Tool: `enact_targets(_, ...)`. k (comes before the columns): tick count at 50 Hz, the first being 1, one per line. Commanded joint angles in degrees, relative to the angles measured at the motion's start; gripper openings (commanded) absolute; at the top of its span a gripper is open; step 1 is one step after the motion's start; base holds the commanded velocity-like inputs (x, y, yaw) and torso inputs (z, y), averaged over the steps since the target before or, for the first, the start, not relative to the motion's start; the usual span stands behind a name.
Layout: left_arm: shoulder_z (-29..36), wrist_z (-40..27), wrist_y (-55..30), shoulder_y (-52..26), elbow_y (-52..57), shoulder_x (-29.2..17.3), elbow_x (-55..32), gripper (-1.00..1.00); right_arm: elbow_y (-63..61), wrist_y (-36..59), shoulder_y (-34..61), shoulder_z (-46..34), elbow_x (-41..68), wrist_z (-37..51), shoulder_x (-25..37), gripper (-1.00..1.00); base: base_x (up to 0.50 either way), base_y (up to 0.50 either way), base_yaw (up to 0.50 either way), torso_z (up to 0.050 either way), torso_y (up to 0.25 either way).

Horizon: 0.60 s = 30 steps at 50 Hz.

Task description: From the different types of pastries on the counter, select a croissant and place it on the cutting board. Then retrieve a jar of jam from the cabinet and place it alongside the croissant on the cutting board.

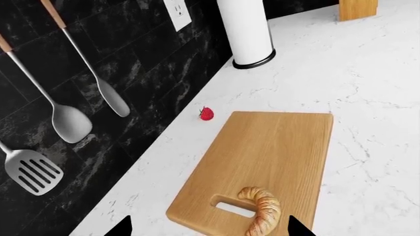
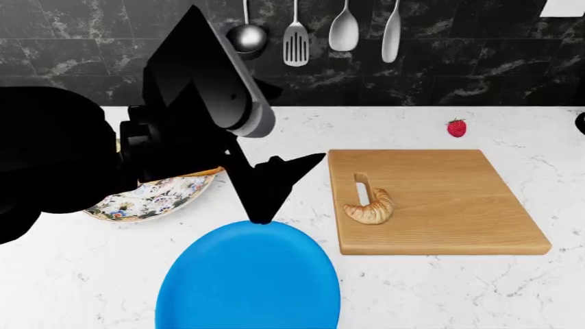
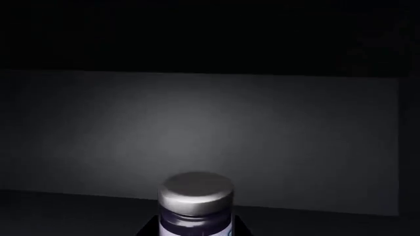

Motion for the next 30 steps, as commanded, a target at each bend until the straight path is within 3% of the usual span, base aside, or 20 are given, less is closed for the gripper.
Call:
enact_targets(1,0.20,-0.19,-0.17,-0.36,-0.04,0.13,-0.22,1.00,-6.65,4.55,3.73,0.62,1.08,-1.64,2.31,-1.00,0.00,0.00,0.00,0.000,0.000)
enact_targets(17,0.31,-0.68,-0.64,-1.21,-0.09,0.41,-0.90,1.00,-15.89,14.98,7.06,3.08,5.01,-2.47,6.04,-1.00,0.00,0.00,0.00,0.000,0.000)
enact_targets(22,0.19,-0.99,-0.89,-1.42,0.03,0.19,-1.32,1.00,-14.83,14.92,7.07,4.82,47.56,35.70,15.05,-1.00,0.00,0.00,0.00,0.000,0.000)
enact_targets(23,0.13,-1.08,-0.97,-1.49,0.05,0.12,-1.46,1.00,-14.66,14.87,7.07,4.96,56.16,38.39,15.68,-1.00,0.00,0.00,0.00,0.000,0.000)
enact_targets(30,-0.13,-1.73,-1.32,-1.88,0.15,-0.07,-2.11,1.00,-9.40,11.05,7.07,5.03,80.07,57.24,18.82,-1.00,0.00,0.00,0.00,0.000,0.000)
